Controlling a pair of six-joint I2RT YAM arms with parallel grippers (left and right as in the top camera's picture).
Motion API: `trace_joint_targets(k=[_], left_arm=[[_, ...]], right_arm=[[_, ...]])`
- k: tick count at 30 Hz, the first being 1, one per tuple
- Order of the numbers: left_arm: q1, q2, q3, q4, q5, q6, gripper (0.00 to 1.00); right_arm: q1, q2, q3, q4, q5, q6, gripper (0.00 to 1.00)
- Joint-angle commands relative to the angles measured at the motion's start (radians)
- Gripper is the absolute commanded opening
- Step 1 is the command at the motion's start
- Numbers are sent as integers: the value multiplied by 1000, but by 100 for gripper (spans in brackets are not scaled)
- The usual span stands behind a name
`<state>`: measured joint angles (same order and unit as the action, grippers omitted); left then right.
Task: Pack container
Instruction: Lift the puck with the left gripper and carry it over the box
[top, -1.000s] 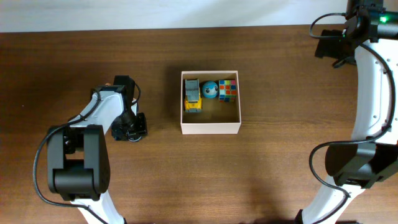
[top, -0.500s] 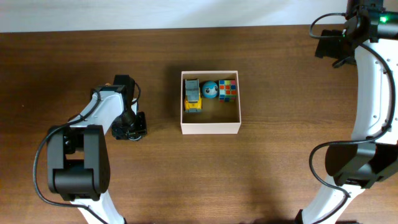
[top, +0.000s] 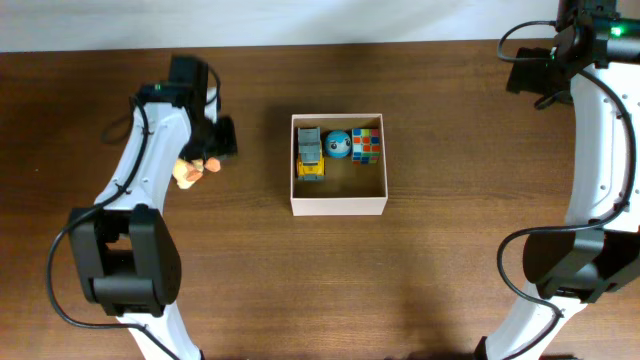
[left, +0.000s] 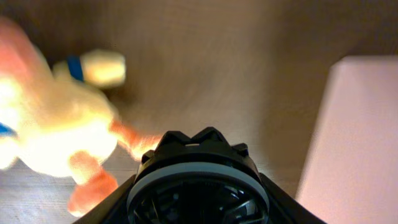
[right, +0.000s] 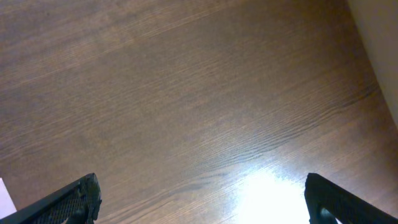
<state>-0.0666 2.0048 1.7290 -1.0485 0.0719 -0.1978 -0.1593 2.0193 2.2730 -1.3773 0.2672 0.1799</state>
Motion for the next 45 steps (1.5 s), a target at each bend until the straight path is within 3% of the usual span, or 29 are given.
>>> trace_joint_targets(k=[1, 9, 20, 34, 45], left_arm=[[-34, -2, 128, -20, 18, 13, 46], [-205, -2, 348, -29, -12, 103, 46], [-462, 40, 362, -22, -115, 136, 46], [-541, 267, 361, -75, -88, 137, 46], [-553, 291, 361, -94, -39, 144, 45]], right_arm=[[2, -1, 1, 0, -2, 0, 98], [2, -1, 1, 0, -2, 0, 99], [2, -1, 1, 0, -2, 0, 99], [2, -1, 1, 0, -2, 0, 99], [2, -1, 1, 0, -2, 0, 99]])
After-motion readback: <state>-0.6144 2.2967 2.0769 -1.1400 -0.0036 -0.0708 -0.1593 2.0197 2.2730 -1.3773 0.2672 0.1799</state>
